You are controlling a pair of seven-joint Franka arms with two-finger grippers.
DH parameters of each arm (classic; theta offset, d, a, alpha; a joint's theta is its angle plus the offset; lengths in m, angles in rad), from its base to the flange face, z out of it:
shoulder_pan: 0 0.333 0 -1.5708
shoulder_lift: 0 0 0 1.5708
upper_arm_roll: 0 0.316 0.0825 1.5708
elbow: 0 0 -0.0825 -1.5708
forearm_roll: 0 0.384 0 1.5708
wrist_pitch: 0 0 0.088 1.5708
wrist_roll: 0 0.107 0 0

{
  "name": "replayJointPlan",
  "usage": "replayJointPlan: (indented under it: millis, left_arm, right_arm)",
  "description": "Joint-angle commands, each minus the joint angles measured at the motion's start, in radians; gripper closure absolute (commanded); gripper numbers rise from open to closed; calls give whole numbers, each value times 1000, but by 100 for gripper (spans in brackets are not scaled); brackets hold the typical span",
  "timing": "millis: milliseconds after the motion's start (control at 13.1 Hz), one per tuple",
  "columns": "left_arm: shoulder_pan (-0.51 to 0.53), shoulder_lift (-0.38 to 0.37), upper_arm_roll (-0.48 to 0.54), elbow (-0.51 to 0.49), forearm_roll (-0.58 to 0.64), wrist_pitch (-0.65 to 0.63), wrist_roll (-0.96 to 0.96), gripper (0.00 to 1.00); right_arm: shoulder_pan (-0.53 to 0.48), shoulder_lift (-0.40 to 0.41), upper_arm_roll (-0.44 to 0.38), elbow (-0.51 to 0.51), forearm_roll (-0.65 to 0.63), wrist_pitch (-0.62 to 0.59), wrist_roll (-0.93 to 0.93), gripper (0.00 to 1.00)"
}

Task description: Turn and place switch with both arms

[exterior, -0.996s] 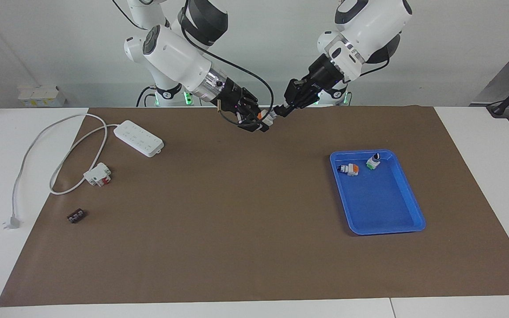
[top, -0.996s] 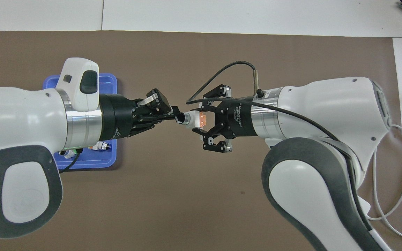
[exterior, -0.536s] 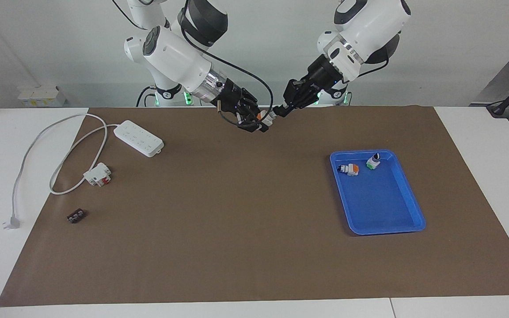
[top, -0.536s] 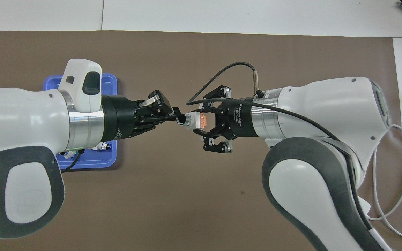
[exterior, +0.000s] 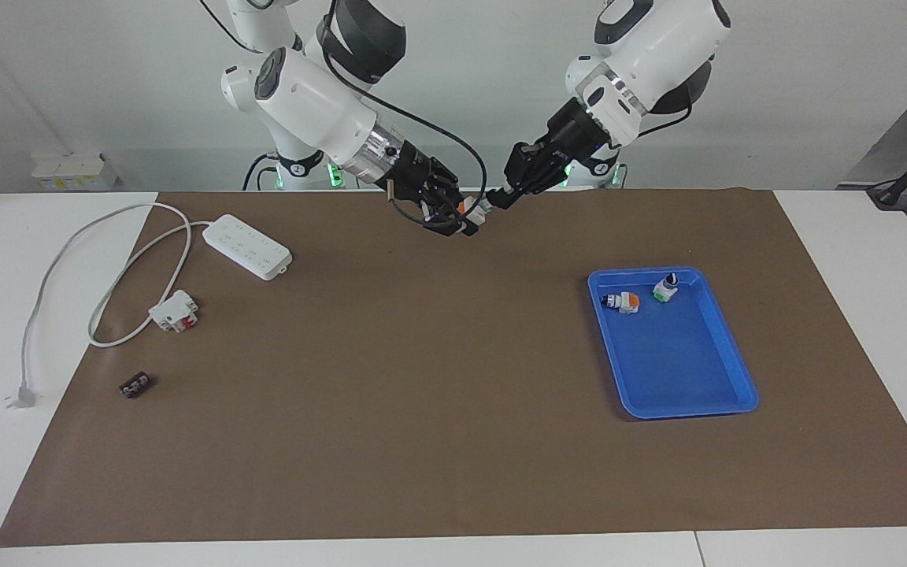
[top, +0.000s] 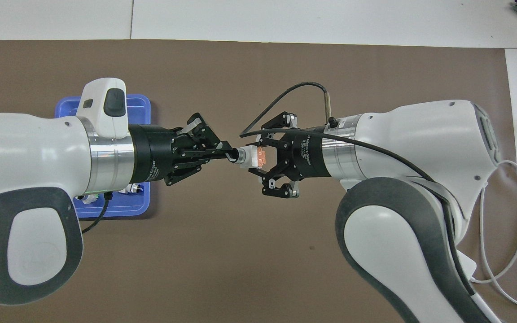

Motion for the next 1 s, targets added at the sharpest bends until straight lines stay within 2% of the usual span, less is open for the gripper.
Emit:
replayJointPlan:
  millis: [0, 307, 920]
  left_arm:
    - [-22, -28, 6, -39, -3, -24, -212, 100]
    - [-23, -22, 6, -33, -3, 8, -499, 100]
    - [-31, -17, 6, -32, -3, 58, -915, 100]
  right_arm:
    - [-6, -3, 7, 8, 1, 16, -11, 100]
    - [-6, -3, 6, 8, -1, 15, -16, 100]
    - [-9, -5, 7, 6, -4, 9, -16, 100]
